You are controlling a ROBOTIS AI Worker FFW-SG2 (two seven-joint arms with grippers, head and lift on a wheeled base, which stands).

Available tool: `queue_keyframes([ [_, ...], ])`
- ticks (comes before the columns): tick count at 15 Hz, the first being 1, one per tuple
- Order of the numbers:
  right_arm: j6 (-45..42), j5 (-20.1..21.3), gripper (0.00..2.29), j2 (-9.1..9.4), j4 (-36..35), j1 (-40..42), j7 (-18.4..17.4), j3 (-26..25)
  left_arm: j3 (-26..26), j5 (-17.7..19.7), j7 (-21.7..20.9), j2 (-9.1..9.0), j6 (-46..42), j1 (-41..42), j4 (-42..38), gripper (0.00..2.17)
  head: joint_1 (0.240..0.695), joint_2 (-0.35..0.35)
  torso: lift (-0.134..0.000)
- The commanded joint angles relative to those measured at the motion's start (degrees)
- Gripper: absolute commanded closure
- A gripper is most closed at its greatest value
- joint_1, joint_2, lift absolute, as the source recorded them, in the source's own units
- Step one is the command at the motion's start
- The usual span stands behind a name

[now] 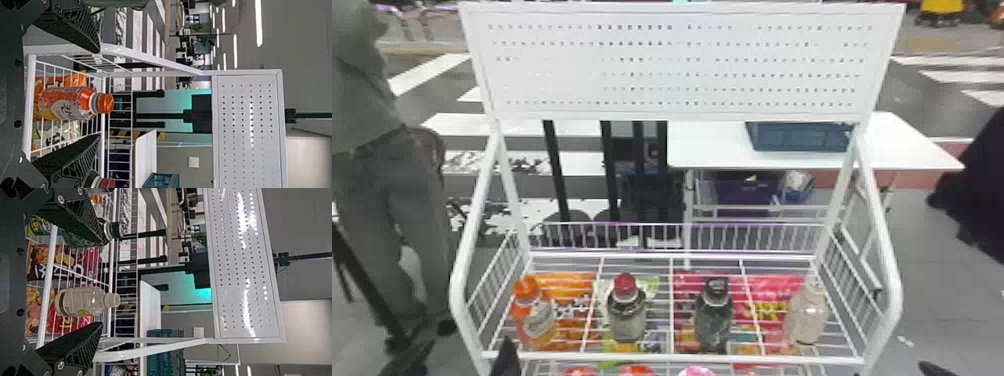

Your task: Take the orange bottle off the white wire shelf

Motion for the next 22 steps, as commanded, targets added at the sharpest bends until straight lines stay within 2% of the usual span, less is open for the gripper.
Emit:
queue_keyframes([
  [1,0.0,0.0,0.15,0.0,0.0,0.0,0.0,0.0,-0.3,0.1,-0.1,0.0,0.0,0.0,0.1,0.14,0.499,0.0,0.0],
  [5,0.0,0.0,0.15,-0.18,0.0,0.1,-0.1,0.2,-2.5,-0.9,0.3,0.09,-0.2,-0.3,2.1,0.14,0.499,0.0,0.0],
  [15,0.2,0.1,0.15,-0.09,0.8,-0.4,-0.1,0.4,-6.4,-0.7,-0.2,-0.35,-10.2,-12.8,25.0,0.14,0.499,0.0,0.0],
  [18,0.2,0.5,0.15,0.08,0.8,-0.4,-0.1,0.4,-6.3,-0.6,-0.5,-1.67,-10.9,-17.3,30.3,0.14,0.499,0.0,0.0],
  [22,0.2,0.9,0.15,0.08,1.0,-0.3,-0.1,0.4,-5.9,-0.7,-0.6,-1.93,-11.4,-22.6,36.6,0.14,0.499,0.0,0.0],
])
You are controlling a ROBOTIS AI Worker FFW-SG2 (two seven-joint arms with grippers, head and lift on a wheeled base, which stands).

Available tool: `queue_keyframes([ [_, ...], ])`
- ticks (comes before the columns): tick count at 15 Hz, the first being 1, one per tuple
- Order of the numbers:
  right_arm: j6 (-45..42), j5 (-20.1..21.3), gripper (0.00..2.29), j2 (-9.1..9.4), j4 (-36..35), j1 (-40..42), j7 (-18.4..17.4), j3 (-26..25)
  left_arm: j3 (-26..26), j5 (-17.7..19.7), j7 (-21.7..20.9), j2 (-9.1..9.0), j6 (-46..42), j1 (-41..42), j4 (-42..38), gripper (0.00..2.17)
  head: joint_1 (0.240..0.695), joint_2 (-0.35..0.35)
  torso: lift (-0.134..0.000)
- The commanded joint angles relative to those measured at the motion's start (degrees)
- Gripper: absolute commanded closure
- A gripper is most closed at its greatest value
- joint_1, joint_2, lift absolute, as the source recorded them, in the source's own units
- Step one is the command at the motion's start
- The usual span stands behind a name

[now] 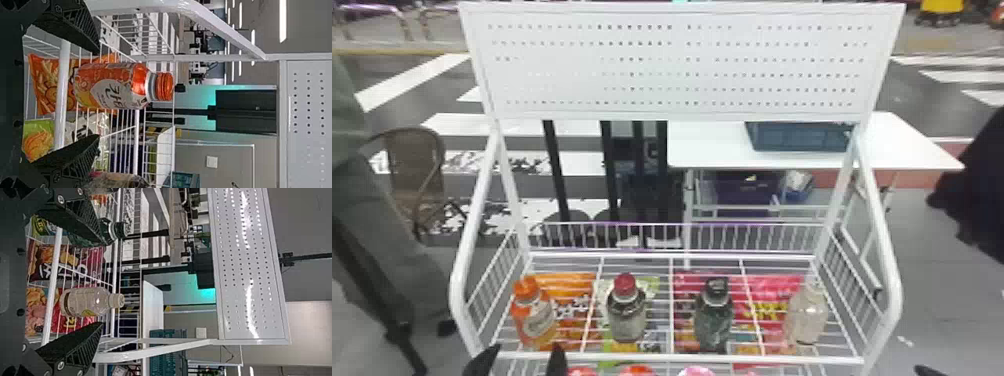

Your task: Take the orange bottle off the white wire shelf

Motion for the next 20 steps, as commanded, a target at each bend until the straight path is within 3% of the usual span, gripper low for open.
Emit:
queue_keyframes([
  [1,0.0,0.1,0.15,0.09,0.3,-0.1,0.0,0.1,0.1,-0.1,-0.1,-0.11,-0.8,-2.7,3.0,0.14,0.499,0.0,0.0],
  [12,0.0,1.1,0.15,0.26,0.2,0.3,0.0,0.7,0.3,0.5,-2.0,-0.02,-3.1,-15.1,17.2,0.14,0.499,0.0,0.0],
  [15,0.0,1.1,0.15,0.26,-0.3,0.9,0.0,0.4,0.3,0.5,-1.9,-0.02,-4.7,-15.8,17.9,0.16,0.499,0.0,0.0],
  [20,0.0,1.1,0.15,0.18,-0.7,1.0,0.0,0.4,0.5,0.9,-1.8,-0.02,-5.5,-14.8,17.2,0.71,0.499,0.0,0.0],
])
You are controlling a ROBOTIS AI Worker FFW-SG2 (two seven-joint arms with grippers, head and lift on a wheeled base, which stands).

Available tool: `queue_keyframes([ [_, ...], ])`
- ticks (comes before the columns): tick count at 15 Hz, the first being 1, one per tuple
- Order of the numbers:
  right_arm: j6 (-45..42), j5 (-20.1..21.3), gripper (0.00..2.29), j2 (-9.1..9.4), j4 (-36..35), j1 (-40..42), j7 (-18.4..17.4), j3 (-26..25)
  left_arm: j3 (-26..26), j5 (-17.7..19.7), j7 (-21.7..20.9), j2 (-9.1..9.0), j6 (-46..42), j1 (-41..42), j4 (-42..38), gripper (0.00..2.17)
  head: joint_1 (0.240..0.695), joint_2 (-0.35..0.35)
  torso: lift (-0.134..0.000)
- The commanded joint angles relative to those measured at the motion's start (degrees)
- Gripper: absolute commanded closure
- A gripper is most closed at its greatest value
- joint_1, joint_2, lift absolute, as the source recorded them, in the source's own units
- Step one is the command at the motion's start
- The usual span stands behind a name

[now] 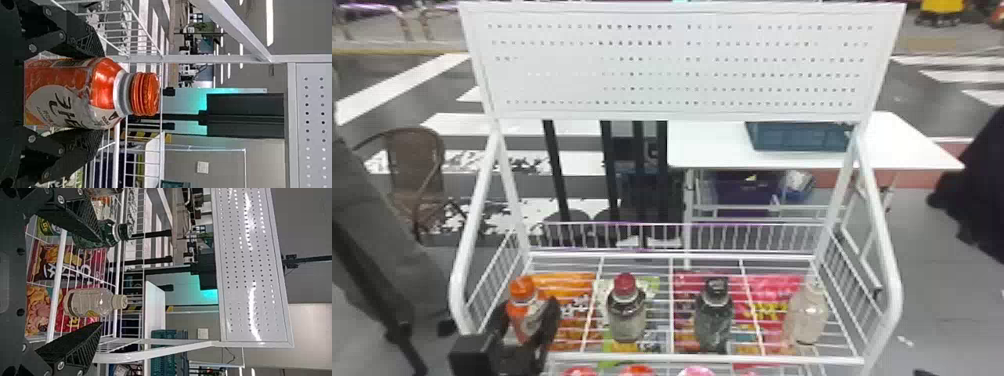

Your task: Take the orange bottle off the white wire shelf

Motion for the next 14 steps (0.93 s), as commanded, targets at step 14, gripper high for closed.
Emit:
queue_keyframes([
  [14,0.0,-0.2,0.15,-0.47,-0.1,-0.3,0.0,0.3,3.6,-0.1,0.7,0.27,16.5,22.9,-39.9,0.7,0.499,0.0,0.0],
])
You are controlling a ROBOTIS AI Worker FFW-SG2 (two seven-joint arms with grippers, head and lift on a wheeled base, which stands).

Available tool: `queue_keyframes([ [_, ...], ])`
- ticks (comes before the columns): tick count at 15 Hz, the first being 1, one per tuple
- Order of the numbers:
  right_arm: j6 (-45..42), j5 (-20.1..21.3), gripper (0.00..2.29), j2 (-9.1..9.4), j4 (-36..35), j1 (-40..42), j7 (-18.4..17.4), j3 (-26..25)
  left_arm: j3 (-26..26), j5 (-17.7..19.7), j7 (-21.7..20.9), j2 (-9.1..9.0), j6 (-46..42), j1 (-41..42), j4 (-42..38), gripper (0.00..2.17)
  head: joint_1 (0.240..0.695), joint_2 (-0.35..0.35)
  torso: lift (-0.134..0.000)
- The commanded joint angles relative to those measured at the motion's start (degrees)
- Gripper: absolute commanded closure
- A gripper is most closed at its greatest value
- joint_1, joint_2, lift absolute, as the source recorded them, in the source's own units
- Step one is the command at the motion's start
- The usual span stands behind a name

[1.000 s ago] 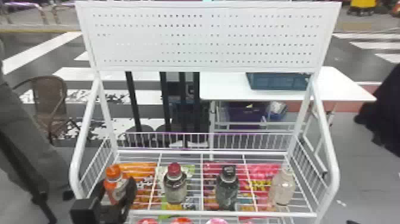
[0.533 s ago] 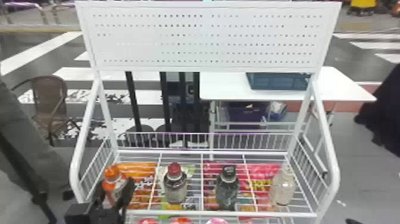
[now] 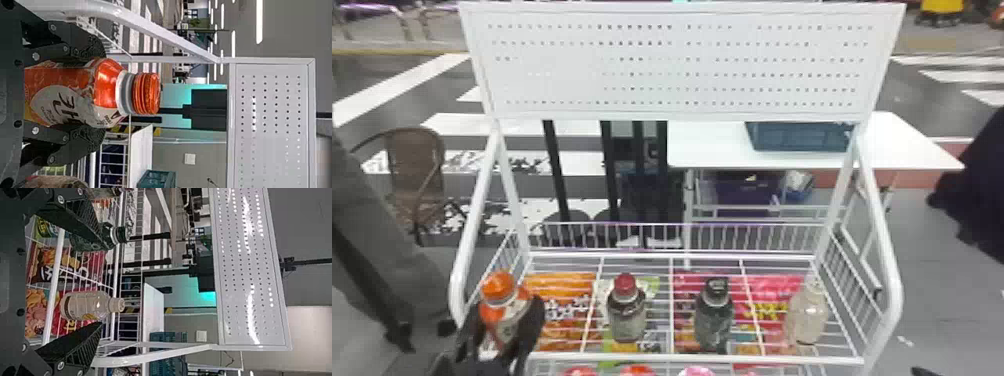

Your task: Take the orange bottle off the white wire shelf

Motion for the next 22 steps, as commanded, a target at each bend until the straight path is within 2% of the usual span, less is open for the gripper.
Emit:
queue_keyframes([
  [1,0.0,-0.2,0.15,0.0,0.1,-0.1,0.0,0.0,1.4,-0.2,0.0,-0.05,2.1,6.8,-8.2,0.7,0.499,0.0,0.0],
  [3,0.0,-0.2,0.15,0.0,0.0,-0.2,0.0,0.5,1.7,-1.9,0.3,0.03,2.3,10.5,-11.9,0.7,0.499,0.0,0.0],
  [8,0.0,-0.3,0.15,0.0,0.2,-0.1,0.0,0.5,2.1,-1.4,0.4,1.18,2.0,18.2,-18.8,0.7,0.499,0.0,0.0],
  [22,-0.4,-0.3,0.15,0.0,-0.4,0.4,0.0,0.4,1.3,-1.7,1.2,1.0,0.9,18.7,-19.1,0.7,0.499,0.0,0.0],
])
